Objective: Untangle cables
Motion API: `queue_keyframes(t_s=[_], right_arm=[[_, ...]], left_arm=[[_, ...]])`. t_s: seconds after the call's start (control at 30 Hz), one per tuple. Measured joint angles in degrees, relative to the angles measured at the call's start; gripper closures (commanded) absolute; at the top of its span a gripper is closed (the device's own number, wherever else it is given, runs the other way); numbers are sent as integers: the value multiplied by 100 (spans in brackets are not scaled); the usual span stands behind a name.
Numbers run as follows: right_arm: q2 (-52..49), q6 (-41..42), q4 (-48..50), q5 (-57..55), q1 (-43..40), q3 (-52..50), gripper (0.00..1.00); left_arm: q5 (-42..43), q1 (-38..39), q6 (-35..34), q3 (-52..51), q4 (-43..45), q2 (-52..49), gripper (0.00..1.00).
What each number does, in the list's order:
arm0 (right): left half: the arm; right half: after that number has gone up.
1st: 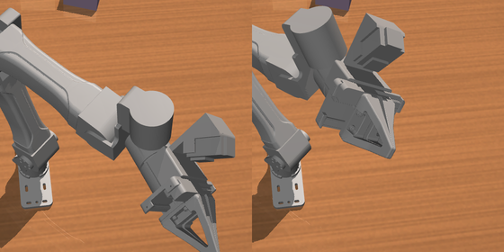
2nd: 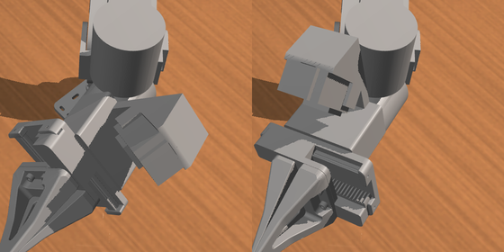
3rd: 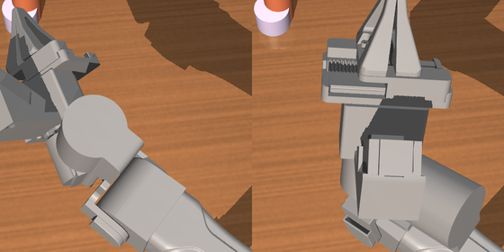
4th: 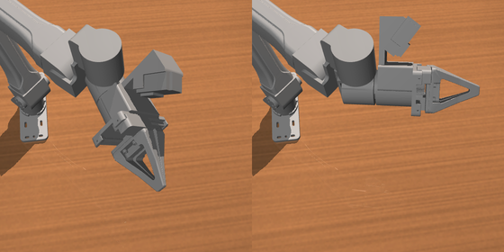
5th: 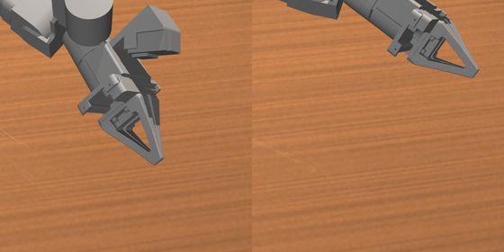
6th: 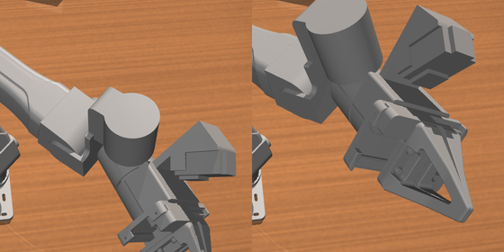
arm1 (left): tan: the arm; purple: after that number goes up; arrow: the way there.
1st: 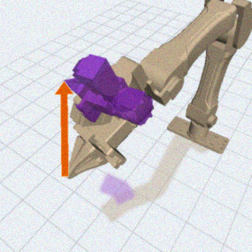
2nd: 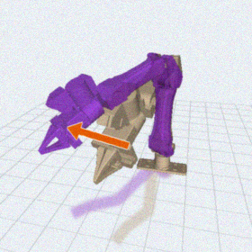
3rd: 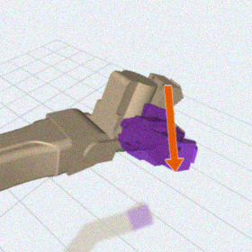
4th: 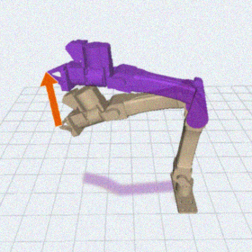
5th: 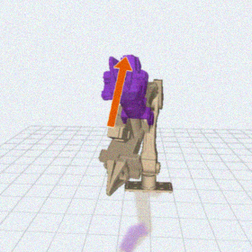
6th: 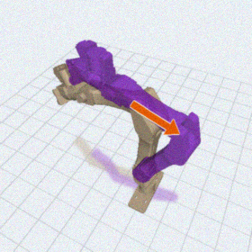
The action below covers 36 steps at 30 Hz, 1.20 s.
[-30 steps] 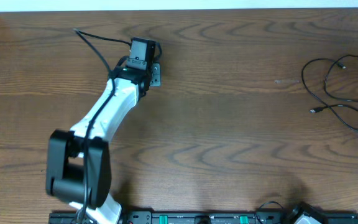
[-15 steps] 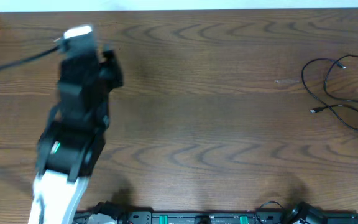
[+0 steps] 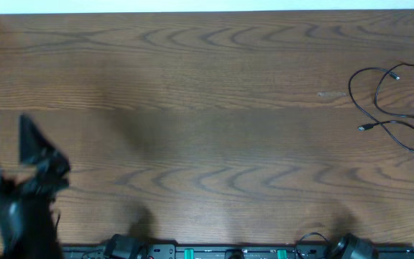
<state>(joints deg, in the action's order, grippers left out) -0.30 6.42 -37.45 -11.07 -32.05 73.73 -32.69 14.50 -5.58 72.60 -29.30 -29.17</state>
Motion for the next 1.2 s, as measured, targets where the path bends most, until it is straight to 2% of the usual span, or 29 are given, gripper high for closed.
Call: queue_keyframes(t_s=[0.27, 0.47, 0.7, 1.03, 1.2], right_arm=[[4, -107, -192, 553, 11, 907, 1], [7, -79, -345, 883, 11, 1067, 1], [4, 94, -514, 1108, 2, 1508, 1], [4, 214, -1215, 1633, -7, 1598, 1], [4, 219, -1687, 1714, 7, 1602, 1]], left_arm=[[-376, 0, 9, -2, -402, 1021, 18], [-774, -20, 9, -2, -520, 1827, 15], [-1071, -468, 9, 37, -505, 2835, 13], [-1071, -1086, -103, 280, -824, 2892, 12], [-1071, -1086, -181, 280, -846, 2892, 3]])
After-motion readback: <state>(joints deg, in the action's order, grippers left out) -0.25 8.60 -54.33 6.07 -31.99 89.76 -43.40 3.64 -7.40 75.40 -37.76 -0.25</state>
